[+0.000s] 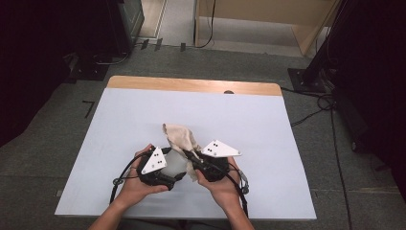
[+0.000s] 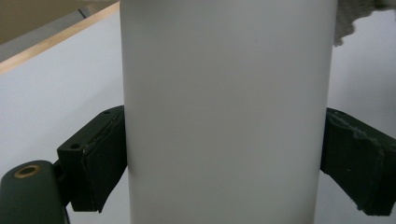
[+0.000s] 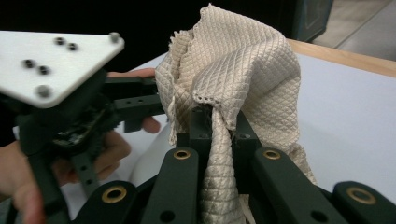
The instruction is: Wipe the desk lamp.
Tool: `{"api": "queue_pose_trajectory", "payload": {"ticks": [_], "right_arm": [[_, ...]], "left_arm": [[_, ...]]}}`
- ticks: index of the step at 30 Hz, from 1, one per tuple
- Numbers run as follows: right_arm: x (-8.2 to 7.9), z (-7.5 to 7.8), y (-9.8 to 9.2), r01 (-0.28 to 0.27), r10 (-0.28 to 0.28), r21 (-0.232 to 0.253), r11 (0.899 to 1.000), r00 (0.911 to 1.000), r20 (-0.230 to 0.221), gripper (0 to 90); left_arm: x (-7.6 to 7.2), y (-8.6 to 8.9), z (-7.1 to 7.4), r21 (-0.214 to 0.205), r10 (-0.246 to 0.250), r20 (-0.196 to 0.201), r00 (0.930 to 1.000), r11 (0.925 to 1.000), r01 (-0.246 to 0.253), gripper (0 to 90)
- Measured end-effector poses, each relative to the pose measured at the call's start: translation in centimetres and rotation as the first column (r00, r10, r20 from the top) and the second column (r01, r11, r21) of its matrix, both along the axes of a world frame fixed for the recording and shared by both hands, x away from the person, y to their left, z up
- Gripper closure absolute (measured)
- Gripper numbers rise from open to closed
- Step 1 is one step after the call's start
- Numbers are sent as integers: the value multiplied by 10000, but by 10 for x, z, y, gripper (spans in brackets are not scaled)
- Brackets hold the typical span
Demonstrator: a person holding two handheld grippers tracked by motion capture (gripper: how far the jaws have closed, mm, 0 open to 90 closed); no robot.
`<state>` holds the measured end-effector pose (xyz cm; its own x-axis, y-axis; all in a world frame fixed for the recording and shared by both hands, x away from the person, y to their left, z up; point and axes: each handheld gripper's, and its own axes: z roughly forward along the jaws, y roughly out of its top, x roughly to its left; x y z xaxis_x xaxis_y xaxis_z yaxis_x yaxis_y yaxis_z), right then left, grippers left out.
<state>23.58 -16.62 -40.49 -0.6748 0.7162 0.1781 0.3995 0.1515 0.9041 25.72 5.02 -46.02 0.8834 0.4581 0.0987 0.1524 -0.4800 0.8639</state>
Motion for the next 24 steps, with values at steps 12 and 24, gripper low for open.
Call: {"api": "queue_pose_trajectory", "payload": {"ticks": [12,24], "right_arm": [[15,-23,-25,890,-865,250,9957,9926,-857,838],[0,-2,-12,-961,1062,1370,9859,9920,-688,834]], "left_arm": [[4,4,-1,-350,151,-442,9989,9992,-167,86],[2,2,-1,-232,121,-181,9998,9997,-125,86]]}}
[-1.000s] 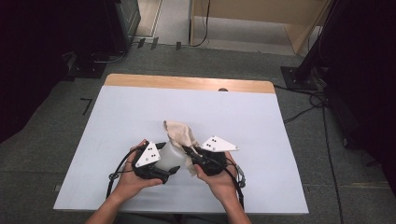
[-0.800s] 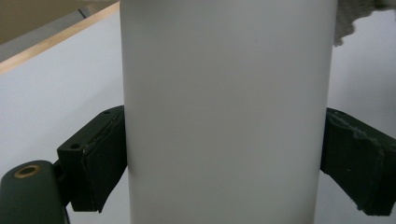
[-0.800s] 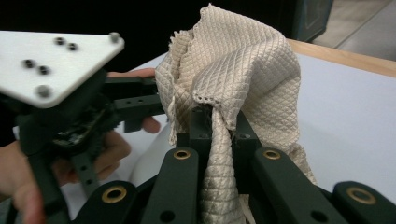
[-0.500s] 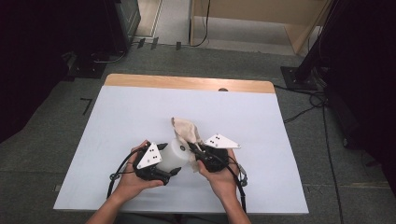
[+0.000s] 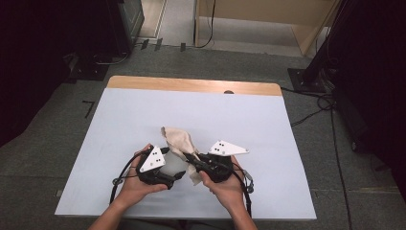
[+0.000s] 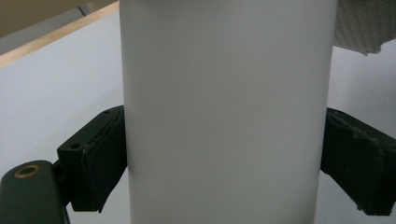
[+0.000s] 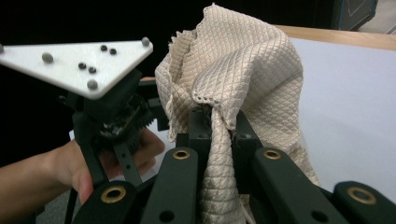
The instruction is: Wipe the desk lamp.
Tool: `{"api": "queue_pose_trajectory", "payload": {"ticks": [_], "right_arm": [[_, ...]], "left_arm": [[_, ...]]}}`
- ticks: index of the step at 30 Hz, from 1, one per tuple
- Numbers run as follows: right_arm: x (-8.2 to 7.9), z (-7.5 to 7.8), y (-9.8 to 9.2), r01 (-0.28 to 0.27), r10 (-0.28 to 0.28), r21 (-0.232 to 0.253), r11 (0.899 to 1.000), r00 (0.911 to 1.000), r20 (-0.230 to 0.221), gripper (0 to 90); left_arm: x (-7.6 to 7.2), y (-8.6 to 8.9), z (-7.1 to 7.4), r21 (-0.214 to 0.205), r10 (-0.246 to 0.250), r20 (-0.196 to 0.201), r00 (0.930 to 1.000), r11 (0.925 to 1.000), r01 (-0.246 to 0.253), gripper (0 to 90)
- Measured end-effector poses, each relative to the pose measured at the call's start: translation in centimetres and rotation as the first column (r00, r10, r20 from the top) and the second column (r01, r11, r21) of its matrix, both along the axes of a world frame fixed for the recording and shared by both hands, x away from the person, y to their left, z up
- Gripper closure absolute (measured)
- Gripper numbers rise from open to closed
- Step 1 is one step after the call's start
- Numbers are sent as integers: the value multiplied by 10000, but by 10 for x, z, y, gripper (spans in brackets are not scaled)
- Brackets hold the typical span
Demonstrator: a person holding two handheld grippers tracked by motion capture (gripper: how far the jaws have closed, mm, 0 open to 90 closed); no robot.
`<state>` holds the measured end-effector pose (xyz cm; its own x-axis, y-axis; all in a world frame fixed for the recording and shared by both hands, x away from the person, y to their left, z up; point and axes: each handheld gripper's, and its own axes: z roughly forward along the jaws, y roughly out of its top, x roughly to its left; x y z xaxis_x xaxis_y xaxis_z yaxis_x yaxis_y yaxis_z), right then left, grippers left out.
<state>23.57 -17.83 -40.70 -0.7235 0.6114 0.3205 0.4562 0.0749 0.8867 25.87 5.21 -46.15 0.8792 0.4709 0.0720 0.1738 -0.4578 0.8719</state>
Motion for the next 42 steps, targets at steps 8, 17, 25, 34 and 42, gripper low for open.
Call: {"api": "queue_pose_trajectory", "payload": {"ticks": [8,17,25,34,42], "right_arm": [[10,-8,0,557,-545,385,9977,9981,-297,832],[22,-21,-12,1216,-1151,588,9908,9880,-1027,804],[20,-17,-15,949,-855,963,9908,9915,-976,676],[15,-13,-13,648,-600,581,9962,9949,-813,857],[7,-1,-1,-193,278,1143,9933,9969,-732,860]], "left_arm": [[-4,-2,-1,211,-231,469,9986,9995,221,86],[-1,2,-2,-47,-170,193,9997,9998,171,86],[0,4,-2,-130,-199,96,9998,9997,200,86],[0,5,-2,-136,-178,77,9998,9997,179,86],[-2,2,-2,-71,-170,267,9995,9998,172,86]]}}
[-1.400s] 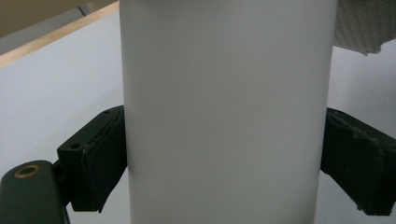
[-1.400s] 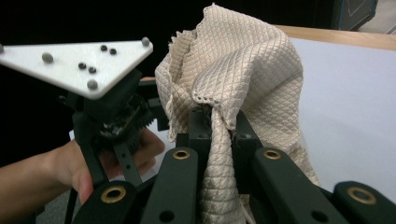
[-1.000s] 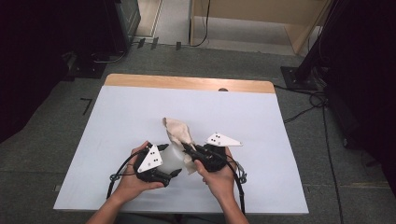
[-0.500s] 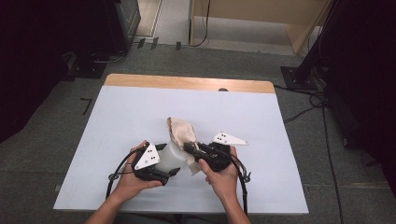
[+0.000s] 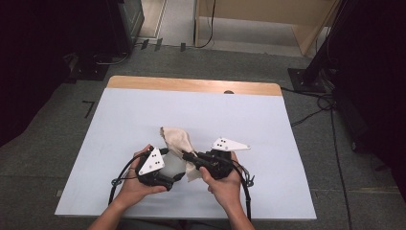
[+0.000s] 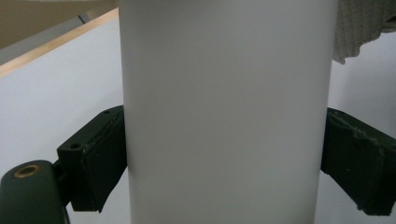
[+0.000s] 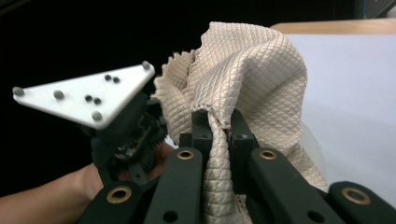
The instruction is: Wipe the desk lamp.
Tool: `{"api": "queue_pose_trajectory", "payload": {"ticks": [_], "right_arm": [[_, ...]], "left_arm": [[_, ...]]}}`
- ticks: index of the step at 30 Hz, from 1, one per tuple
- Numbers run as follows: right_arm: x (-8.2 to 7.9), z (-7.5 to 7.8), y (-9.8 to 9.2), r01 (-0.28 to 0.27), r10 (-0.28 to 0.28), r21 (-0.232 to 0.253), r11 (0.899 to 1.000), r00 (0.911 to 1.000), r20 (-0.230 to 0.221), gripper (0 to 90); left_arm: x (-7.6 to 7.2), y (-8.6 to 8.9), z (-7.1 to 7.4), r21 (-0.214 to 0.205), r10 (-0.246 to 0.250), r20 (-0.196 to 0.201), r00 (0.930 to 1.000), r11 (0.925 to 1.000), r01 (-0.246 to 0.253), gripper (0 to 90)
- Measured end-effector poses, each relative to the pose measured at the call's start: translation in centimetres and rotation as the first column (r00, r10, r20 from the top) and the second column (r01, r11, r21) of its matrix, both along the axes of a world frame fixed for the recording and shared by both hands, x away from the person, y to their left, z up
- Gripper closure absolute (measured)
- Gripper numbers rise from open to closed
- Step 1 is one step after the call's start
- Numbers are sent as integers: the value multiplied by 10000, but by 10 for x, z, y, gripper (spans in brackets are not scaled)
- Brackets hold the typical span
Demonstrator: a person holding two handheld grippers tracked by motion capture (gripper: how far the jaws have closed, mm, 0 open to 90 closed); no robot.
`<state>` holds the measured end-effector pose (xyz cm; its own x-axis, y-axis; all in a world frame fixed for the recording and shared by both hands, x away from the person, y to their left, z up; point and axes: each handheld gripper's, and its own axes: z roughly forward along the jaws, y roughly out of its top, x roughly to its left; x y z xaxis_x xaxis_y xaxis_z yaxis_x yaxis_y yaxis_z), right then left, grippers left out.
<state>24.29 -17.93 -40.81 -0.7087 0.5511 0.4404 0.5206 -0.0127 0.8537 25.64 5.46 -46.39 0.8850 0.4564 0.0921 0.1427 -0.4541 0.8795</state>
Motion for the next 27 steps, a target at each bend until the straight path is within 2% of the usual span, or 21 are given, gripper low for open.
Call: {"api": "queue_pose_trajectory", "payload": {"ticks": [3,5,7,11,14,16,18,21,24,27], "right_arm": [[3,-3,4,450,-441,-256,9987,9983,371,859],[6,-7,2,862,-851,-399,9955,9960,271,859],[10,-14,-3,1407,-1406,-634,9880,9900,75,858],[11,-20,-12,1908,-1913,-1034,9762,9815,57,858],[7,-19,-15,1680,-1680,-1033,9804,9858,86,858],[3,-16,-13,1315,-1302,-870,9875,9913,215,859],[-1,-11,-8,812,-790,-608,9948,9961,388,859],[-6,-3,4,352,-320,-480,9982,9973,659,858],[-5,-3,10,559,-517,-490,9972,9952,832,857],[0,-10,7,1114,-1081,-498,9925,9920,656,857]], "left_arm": [[-1,0,0,40,-17,73,10000,10000,17,86],[-1,0,0,46,-23,89,10000,10000,22,86],[-1,0,0,21,-5,45,10000,10000,5,86],[3,3,0,-138,55,-276,9996,9999,-59,86],[6,7,0,-373,151,-642,9978,9992,-175,86],[7,7,0,-423,176,-684,9975,9989,-205,86],[5,6,0,-352,183,-572,9982,9992,-203,86],[2,3,-1,-186,118,-247,9996,9998,-123,86],[-1,2,-1,-40,-56,60,10000,10000,56,86],[-3,2,-1,120,-197,301,9994,9997,193,86]]}}
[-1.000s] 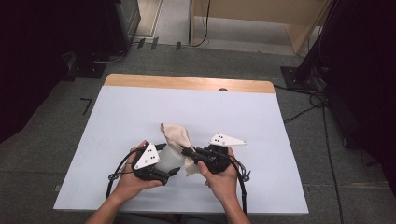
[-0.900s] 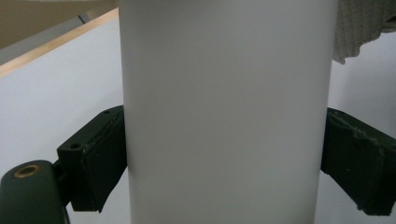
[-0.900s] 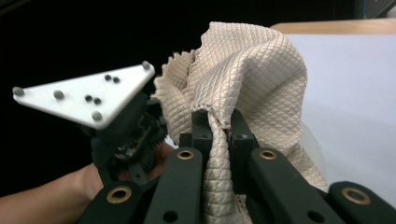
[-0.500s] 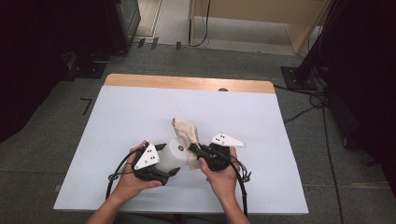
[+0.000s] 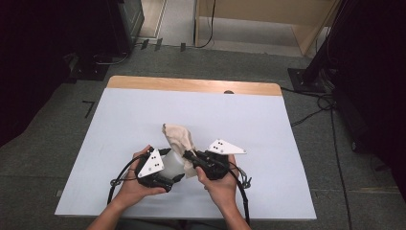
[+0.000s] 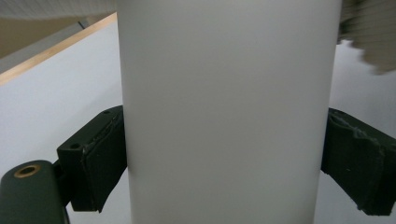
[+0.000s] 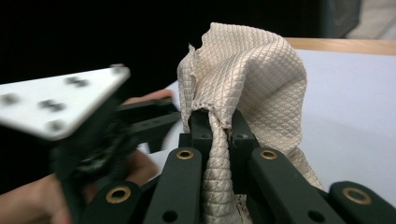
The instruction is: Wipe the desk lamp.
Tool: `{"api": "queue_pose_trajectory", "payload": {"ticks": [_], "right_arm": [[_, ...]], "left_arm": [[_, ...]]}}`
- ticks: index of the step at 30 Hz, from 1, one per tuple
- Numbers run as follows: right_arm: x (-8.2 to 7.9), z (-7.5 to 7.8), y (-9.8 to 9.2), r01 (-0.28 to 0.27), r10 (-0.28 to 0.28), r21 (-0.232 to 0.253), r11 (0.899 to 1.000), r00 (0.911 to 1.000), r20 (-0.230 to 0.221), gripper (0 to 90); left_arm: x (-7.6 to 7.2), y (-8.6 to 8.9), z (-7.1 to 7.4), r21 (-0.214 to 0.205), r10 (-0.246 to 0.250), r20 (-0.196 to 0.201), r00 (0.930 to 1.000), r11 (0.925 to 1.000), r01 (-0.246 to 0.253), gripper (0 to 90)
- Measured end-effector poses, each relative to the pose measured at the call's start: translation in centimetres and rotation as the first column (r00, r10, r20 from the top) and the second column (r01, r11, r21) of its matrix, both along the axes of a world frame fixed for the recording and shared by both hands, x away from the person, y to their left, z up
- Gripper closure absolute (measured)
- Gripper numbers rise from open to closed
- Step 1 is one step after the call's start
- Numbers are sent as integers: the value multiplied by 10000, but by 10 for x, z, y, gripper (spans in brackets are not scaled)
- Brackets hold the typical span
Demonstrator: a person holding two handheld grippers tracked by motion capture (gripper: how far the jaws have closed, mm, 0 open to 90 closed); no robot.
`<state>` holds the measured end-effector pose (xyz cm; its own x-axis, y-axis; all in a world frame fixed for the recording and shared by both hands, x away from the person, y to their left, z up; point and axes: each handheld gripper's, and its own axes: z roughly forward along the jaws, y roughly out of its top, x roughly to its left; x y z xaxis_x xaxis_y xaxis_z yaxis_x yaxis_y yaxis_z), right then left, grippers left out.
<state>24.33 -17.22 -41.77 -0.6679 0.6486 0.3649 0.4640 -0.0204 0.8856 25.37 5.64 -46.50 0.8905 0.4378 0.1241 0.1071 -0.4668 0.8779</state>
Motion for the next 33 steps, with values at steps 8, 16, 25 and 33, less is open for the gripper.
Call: {"api": "queue_pose_trajectory", "payload": {"ticks": [8,16,25,33], "right_arm": [[6,-12,-18,819,-830,-249,9963,9953,-500,856],[-7,4,-2,-650,650,33,9979,9978,108,856],[3,-10,-9,637,-639,-322,9975,9979,-66,855],[4,-10,-23,1183,-1183,-86,9929,9930,-5,855]], "left_arm": [[9,6,0,-507,324,-962,9948,9980,-374,85],[1,1,0,-116,257,-302,9992,9996,-260,86],[2,2,0,-147,248,-361,9990,9996,-253,85],[14,14,-4,-1119,1808,-876,9796,9754,-1900,85]]}}
